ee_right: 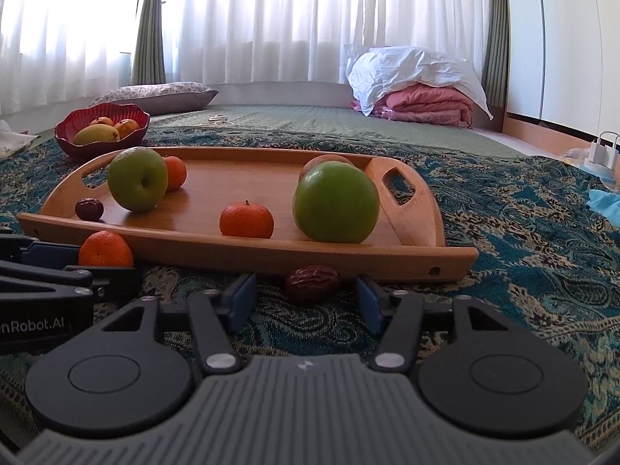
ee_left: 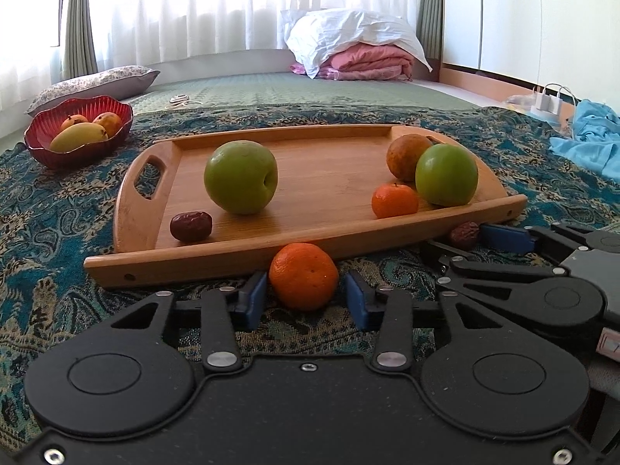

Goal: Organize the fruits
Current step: 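Grasp the orange with the left tool while the right tool grasps another red date, then lift the orange in the left tool while the right tool carries the date over the tray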

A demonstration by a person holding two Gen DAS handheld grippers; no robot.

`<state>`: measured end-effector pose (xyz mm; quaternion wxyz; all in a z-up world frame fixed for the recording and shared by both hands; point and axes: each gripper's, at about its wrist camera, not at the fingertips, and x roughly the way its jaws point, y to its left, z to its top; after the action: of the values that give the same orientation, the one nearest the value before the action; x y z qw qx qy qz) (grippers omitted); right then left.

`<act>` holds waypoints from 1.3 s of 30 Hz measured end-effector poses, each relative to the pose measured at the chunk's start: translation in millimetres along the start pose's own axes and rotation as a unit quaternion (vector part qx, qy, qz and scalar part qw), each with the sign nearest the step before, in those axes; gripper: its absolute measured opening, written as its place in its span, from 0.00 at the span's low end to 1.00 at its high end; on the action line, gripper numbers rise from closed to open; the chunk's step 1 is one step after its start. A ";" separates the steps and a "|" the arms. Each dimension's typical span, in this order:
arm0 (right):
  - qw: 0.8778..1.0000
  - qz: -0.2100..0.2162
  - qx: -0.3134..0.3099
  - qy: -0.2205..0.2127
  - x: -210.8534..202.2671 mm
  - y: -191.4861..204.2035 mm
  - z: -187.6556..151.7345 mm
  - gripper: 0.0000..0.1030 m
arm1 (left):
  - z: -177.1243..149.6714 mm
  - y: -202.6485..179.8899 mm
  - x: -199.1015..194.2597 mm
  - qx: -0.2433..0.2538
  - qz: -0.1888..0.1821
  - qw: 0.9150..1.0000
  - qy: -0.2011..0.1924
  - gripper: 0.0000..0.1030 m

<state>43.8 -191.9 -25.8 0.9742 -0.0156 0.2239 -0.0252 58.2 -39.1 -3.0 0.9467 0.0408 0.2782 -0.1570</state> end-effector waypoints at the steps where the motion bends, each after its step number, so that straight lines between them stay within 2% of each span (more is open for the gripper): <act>1: 1.000 0.001 -0.004 -0.001 -0.5 1.1 -0.2 0.59 | 0.4 0.2 -0.1 -0.001 0.001 1.000 0.000 0.38; 5: 1.000 0.002 -0.011 -0.001 -3.1 4.7 0.6 0.48 | 2.0 1.3 -0.8 -0.005 0.002 1.000 0.002 0.35; 7: 1.000 0.000 -0.012 -0.002 -3.8 5.1 1.8 0.38 | 2.6 1.5 -1.5 -0.007 0.002 1.000 0.002 0.35; 9: 1.000 -0.001 -0.011 -0.002 -4.8 5.3 2.8 0.34 | 3.4 1.9 -2.4 -0.008 0.003 1.000 0.002 0.35; 24: 0.999 0.009 0.006 -0.044 -26.0 3.0 25.3 0.34 | 18.5 -0.9 -23.4 -0.017 0.004 1.000 -0.025 0.34; 39: 0.998 0.010 0.014 -0.053 -32.7 2.7 30.2 0.34 | 21.3 5.1 -34.7 -0.024 0.022 0.999 -0.036 0.35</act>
<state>27.8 -186.7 15.5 0.9850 -0.0005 0.1715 -0.0174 43.2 -28.2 33.7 0.9600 0.0185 0.2470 -0.1309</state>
